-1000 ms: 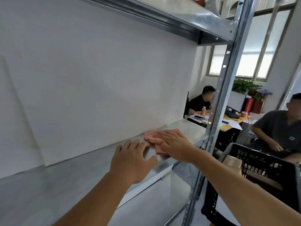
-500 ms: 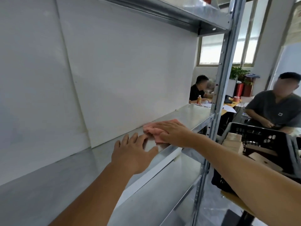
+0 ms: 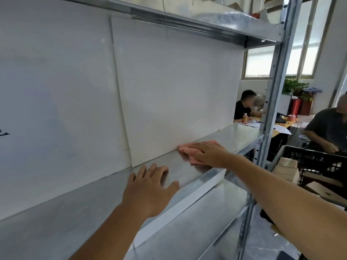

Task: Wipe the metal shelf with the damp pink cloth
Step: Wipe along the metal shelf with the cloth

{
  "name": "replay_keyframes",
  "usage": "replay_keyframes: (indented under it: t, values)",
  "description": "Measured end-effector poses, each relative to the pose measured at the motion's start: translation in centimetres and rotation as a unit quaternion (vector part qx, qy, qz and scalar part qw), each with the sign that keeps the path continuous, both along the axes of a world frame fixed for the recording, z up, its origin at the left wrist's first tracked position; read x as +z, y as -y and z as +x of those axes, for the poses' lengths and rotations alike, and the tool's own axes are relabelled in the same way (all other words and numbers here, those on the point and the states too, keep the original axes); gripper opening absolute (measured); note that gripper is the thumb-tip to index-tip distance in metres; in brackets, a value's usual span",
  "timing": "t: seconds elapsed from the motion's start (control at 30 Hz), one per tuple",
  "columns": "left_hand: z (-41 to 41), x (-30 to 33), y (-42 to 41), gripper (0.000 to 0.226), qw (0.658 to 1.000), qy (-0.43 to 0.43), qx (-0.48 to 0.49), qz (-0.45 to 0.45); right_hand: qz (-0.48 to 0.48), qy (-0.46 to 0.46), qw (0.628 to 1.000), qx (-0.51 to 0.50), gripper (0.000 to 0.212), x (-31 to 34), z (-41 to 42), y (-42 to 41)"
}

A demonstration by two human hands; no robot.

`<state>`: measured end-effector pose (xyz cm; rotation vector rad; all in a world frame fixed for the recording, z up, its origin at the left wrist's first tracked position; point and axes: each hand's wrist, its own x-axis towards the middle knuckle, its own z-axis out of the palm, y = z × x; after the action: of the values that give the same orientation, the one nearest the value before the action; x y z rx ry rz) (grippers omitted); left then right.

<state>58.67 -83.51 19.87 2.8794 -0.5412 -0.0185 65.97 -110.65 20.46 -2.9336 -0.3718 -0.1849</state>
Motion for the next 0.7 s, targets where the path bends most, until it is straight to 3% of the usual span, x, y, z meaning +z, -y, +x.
replay_keyframes:
  t: [0.1,0.2,0.3,0.43,0.5,0.6,0.7]
  values:
    - [0.0,-0.3,-0.7,0.083,1.0,0.003,0.004,-0.005,-0.036,0.016,0.999,-0.033,0.062,0.3,-0.8,-1.8]
    - [0.0,-0.6,-0.9,0.086,0.999,0.027,0.0,-0.02,-0.075,0.041,0.993,0.08,0.067,-0.4,-3.4,-7.2]
    - [-0.1,-0.6,-1.2,0.085,0.999,0.029,0.003,-0.021,-0.096,0.035,0.984,0.143,0.06,-1.0,-2.5,-6.5]
    - [-0.4,-0.5,-2.0,0.075,1.0,0.01,0.017,-0.012,-0.074,0.013,0.996,0.054,0.055,-0.9,0.7,-0.6]
    - [-0.6,-0.4,-2.4,0.07,1.0,0.011,0.022,-0.014,-0.081,0.022,0.996,0.02,0.057,-0.9,0.0,-1.9]
    - [-1.1,-0.4,-3.1,0.075,1.0,0.009,0.025,-0.003,-0.129,0.057,0.984,0.113,0.066,-1.2,-3.5,-7.3]
    - [-1.8,-0.1,-4.5,0.076,1.0,0.009,0.028,0.0,-0.141,0.078,0.966,0.202,0.056,-1.1,-3.7,-8.0]
